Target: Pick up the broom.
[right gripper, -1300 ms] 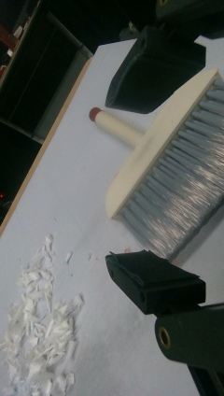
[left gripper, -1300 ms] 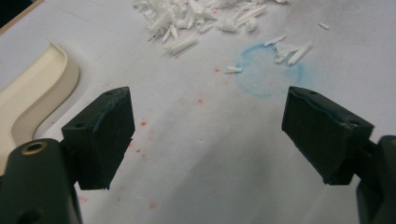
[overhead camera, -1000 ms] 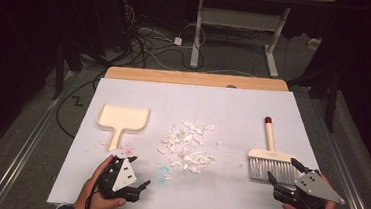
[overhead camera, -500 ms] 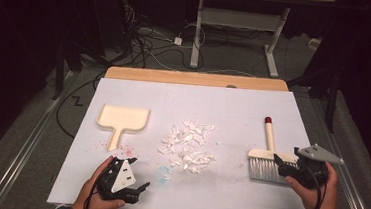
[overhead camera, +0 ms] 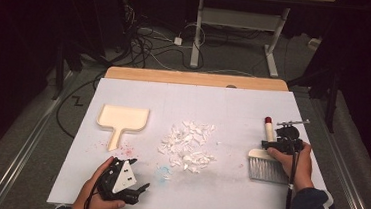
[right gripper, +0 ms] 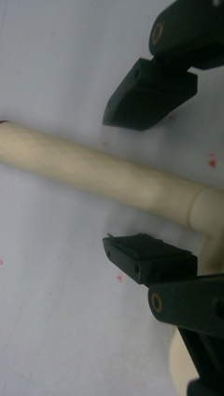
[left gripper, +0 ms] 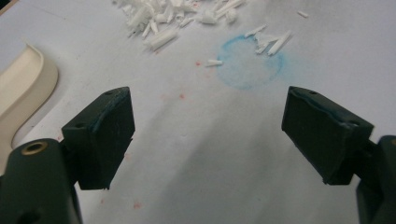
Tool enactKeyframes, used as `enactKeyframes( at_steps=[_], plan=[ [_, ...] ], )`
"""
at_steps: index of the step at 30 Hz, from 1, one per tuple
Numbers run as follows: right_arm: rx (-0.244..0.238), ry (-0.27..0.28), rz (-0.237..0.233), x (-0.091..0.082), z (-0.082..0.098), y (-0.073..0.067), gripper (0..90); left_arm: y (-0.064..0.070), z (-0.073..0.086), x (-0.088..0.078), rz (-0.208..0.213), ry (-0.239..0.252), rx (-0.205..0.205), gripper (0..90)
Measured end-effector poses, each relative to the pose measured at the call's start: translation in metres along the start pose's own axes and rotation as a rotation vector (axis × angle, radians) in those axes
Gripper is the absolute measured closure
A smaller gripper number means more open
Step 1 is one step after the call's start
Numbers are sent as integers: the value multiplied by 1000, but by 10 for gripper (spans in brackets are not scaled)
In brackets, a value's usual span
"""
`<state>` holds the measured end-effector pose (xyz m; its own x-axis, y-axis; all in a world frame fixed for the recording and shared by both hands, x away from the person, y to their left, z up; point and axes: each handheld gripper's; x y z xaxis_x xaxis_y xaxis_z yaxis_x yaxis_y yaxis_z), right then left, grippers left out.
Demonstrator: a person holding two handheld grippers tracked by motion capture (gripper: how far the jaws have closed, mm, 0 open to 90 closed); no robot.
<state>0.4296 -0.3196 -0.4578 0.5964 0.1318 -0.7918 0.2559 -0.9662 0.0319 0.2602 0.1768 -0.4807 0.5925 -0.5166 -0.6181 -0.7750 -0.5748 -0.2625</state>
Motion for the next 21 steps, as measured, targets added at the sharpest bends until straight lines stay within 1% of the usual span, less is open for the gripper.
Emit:
enactKeyframes(
  at_steps=[1,2,3,4,5,6,9,13,15,20,21],
  plan=[
    [1,3,14,0,-1,0,429,0,0,-1,0,-4,4,163],
    [-12,-2,13,0,-2,0,455,0,1,-1,0,-7,6,164],
    [-21,0,0,0,-2,-2,538,-1,2,-1,-1,-12,4,163],
    [-27,-1,-3,1,-3,-3,570,-1,2,-1,-2,-13,4,164],
    [-20,3,-8,1,-3,-3,634,-1,1,-1,-5,-15,3,166],
    [-16,11,-16,1,-2,-3,648,-1,1,-1,-7,-14,5,167],
    [-20,16,-18,1,-2,-3,665,2,0,-2,-3,-11,15,167],
    [-37,20,-22,1,-2,-4,708,2,0,0,5,-19,18,167],
    [-56,21,-25,1,-2,-4,712,3,0,1,9,-23,21,168],
    [-67,41,-32,1,0,-3,712,3,0,2,12,-27,23,168],
    [-69,45,-31,1,0,-3,712,4,0,3,18,-31,16,168]
  ],
)
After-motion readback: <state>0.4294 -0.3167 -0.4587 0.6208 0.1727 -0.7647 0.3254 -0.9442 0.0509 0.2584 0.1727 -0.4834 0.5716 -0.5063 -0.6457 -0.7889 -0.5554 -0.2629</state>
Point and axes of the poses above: each handheld gripper's, and its own axes: x roughly forward along the jaws, z roughly out of its underside, y roughly to its right, and after that the axes turned 3 degrees about y, right-handed
